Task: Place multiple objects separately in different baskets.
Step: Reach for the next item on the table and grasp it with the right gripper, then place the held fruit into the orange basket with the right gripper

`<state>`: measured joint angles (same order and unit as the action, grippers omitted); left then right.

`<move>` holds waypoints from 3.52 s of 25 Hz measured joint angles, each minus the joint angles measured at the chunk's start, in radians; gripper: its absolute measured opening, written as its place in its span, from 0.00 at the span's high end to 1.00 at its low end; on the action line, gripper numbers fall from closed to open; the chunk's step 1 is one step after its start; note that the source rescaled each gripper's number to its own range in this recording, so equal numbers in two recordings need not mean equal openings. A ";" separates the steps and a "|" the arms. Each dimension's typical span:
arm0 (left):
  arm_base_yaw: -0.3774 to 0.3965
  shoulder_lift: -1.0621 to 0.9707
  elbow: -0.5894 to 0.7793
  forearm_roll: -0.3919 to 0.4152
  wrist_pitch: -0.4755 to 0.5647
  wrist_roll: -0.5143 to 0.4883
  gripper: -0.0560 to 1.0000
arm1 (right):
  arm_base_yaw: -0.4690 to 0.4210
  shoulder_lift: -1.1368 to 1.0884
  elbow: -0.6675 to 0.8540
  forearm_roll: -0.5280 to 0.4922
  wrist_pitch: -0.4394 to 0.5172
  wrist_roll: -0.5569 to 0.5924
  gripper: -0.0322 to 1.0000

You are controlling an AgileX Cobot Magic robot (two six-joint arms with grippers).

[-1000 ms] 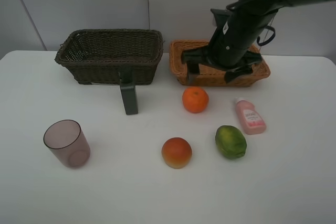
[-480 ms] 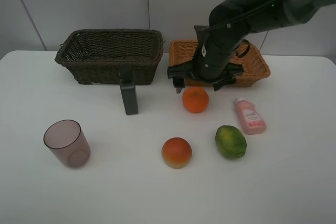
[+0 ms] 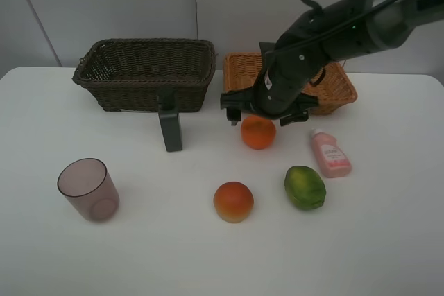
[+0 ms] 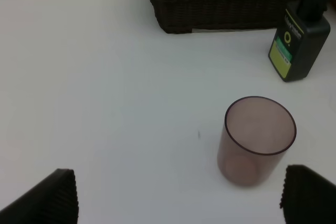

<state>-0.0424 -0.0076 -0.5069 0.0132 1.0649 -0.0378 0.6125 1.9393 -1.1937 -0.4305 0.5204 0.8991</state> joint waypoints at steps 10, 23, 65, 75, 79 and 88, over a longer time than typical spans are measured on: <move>0.000 0.000 0.000 0.000 0.000 0.000 0.00 | 0.000 0.052 0.006 -0.110 -0.055 0.122 0.04; 0.000 0.000 0.000 0.000 0.000 0.000 0.00 | 0.000 0.132 0.006 -0.154 -0.095 0.167 0.04; 0.000 0.000 0.000 0.000 0.000 0.000 0.00 | -0.017 -0.132 -0.058 0.259 0.270 -0.368 0.50; 0.000 0.000 0.000 0.000 0.000 0.000 0.00 | -0.178 -0.095 -0.335 0.288 0.434 -0.520 0.50; 0.000 0.000 0.000 0.000 0.000 0.000 0.00 | -0.229 -0.015 -0.448 0.288 0.443 -0.526 0.50; 0.000 0.000 0.000 0.000 0.000 0.000 0.00 | -0.297 0.217 -0.630 0.286 0.437 -0.526 0.50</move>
<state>-0.0424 -0.0076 -0.5069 0.0132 1.0649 -0.0378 0.3153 2.1564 -1.8239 -0.1441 0.9573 0.3733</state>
